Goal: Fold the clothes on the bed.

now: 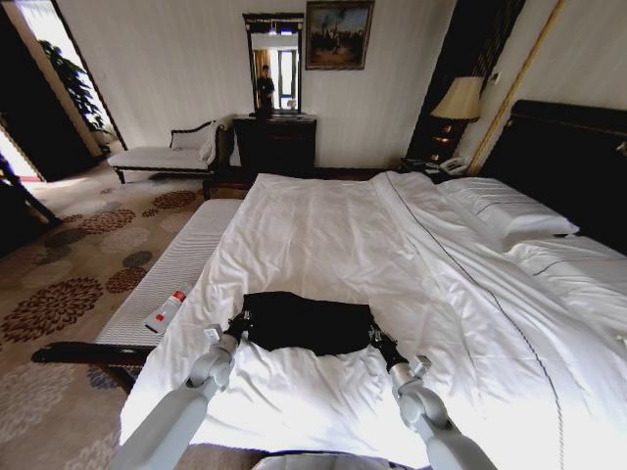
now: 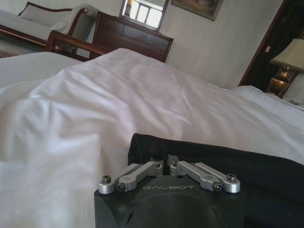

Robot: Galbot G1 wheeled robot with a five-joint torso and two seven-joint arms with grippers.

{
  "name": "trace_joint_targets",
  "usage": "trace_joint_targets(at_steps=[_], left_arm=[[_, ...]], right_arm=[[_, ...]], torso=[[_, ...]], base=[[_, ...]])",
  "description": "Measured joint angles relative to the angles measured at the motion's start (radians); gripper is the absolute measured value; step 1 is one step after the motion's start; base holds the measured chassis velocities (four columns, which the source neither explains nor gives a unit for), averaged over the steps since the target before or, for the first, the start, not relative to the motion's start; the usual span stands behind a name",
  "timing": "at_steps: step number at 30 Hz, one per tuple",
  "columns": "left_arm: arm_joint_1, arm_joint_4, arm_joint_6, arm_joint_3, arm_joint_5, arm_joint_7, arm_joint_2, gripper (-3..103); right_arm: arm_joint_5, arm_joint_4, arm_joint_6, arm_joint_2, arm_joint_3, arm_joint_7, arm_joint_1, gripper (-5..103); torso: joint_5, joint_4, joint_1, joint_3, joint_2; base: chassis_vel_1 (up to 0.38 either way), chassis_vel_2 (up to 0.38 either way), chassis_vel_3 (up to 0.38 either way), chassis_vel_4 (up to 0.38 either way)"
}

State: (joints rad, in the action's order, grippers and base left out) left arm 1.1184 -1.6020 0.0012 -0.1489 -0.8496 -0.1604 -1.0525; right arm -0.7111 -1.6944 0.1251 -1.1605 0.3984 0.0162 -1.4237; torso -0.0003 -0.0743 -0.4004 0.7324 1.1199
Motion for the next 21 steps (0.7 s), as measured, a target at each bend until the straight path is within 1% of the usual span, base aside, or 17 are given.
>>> trace_joint_targets(at_steps=[4, 7, 10, 15, 21], left_arm=[[0.01, -0.02, -0.001, -0.01, 0.0, -0.001, 0.015, 2], [0.022, -0.043, -0.002, -0.014, 0.002, -0.013, 0.026, 2], [0.052, -0.099, -0.002, -0.019, 0.0, -0.028, 0.052, 2], [0.107, -0.152, 0.001, -0.039, 0.005, -0.03, 0.085, 2], [0.151, -0.18, 0.005, -0.064, 0.026, -0.026, 0.106, 2]], right_arm=[[0.022, -0.016, 0.008, -0.01, 0.005, 0.004, -0.015, 1], [0.035, -0.023, 0.013, -0.017, 0.006, 0.006, -0.025, 1], [0.056, -0.029, 0.016, -0.026, 0.006, 0.009, -0.039, 1], [0.063, -0.048, 0.02, -0.036, 0.014, 0.009, -0.058, 1], [0.067, -0.063, 0.028, -0.036, 0.03, 0.018, -0.085, 1]], torso=[[0.0, 0.0, 0.0, 0.0, 0.0], [0.0, 0.0, 0.0, 0.0, 0.0], [0.0001, 0.0, 0.0, 0.0, 0.0], [0.0, 0.0001, 0.0, 0.0, 0.0], [0.0001, 0.0001, 0.0, 0.0, 0.0]], base=[[0.0, 0.0, 0.0, 0.0], [0.0, 0.0, 0.0, 0.0], [0.0, 0.0, 0.0, 0.0], [0.0, 0.0, 0.0, 0.0], [0.0, 0.0, 0.0, 0.0]])
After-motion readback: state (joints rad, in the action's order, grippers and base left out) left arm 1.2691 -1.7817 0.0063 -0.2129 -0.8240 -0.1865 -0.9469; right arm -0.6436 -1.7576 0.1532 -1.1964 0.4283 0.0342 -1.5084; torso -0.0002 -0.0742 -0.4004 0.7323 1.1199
